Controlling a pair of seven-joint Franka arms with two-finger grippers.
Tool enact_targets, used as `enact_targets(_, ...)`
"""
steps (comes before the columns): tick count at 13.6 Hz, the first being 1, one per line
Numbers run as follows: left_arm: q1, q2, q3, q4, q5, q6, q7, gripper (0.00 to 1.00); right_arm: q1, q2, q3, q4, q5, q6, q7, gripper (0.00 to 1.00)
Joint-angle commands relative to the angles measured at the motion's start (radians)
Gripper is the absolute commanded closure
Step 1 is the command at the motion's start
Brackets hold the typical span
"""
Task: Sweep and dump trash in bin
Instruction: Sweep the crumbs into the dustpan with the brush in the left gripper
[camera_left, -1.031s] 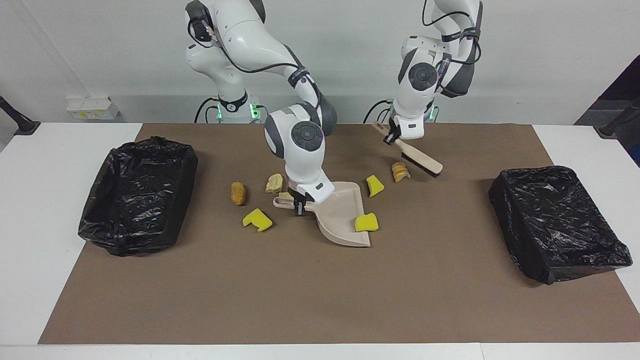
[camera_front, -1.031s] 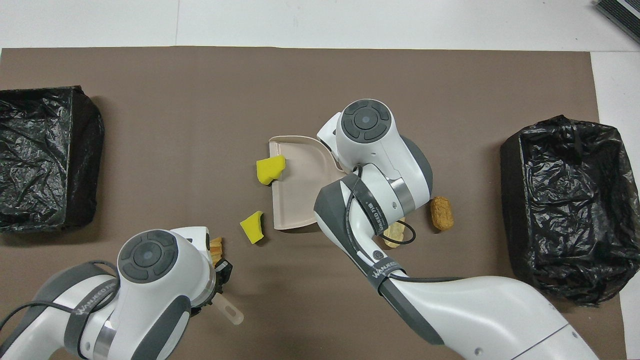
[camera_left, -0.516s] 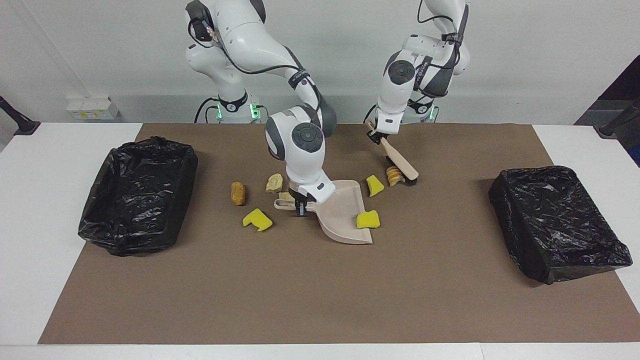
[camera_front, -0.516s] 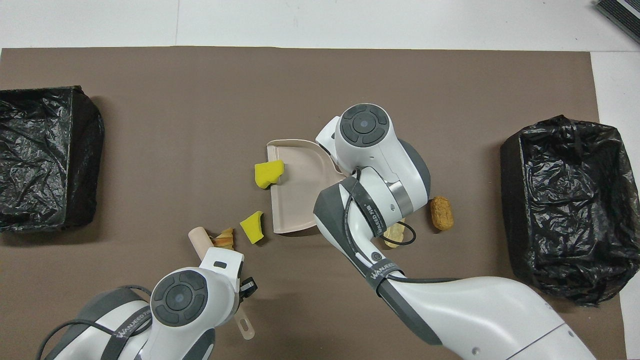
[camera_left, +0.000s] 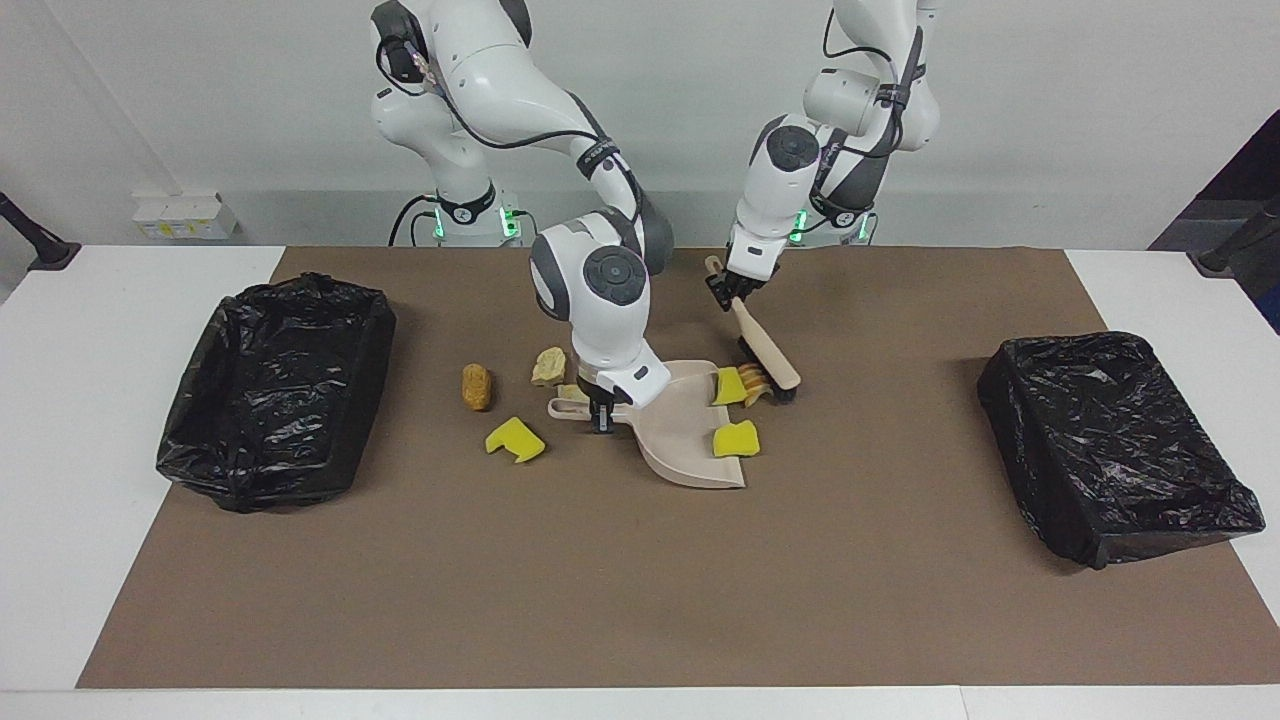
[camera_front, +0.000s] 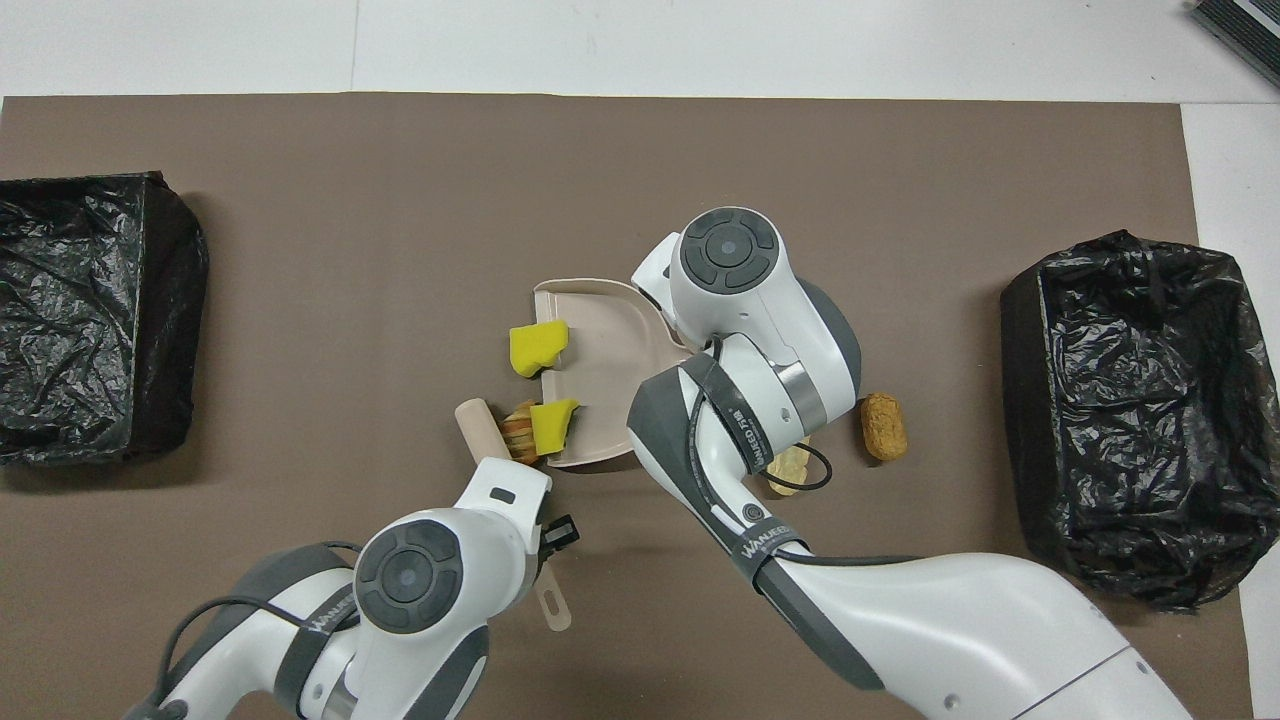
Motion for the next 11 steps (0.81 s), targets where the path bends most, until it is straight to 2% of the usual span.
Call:
enact_targets(1,-0.059,0.09,0.002,0.096,-0.018,0.054,0.012,1.0,-0.013,-0.021,0.007,-0.036,-0.007,0.016,-0.027,1.0)
enact_targets(3,-0.072,0.117,0.002,0.127,-0.015,0.129,0.035,1.0,-0.013,-0.021,0.007,-0.036,-0.007,0.016,-0.027,1.0)
enact_targets(5,-0.072,0.134,0.002,0.168,-0.021,0.114,0.05,1.0,-0.013,-0.021,0.007,-0.036,-0.007,0.016,-0.025,1.0)
enact_targets(9,-0.058,0.108,0.012,0.182,-0.007,-0.012,0.049,1.0,-0.015,-0.022,0.007,-0.036,-0.005,0.015,-0.022,1.0)
enact_targets(11,-0.003,0.075,0.012,0.207,0.014,-0.084,0.058,1.0,-0.015,-0.021,0.007,-0.036,-0.003,0.015,-0.021,1.0)
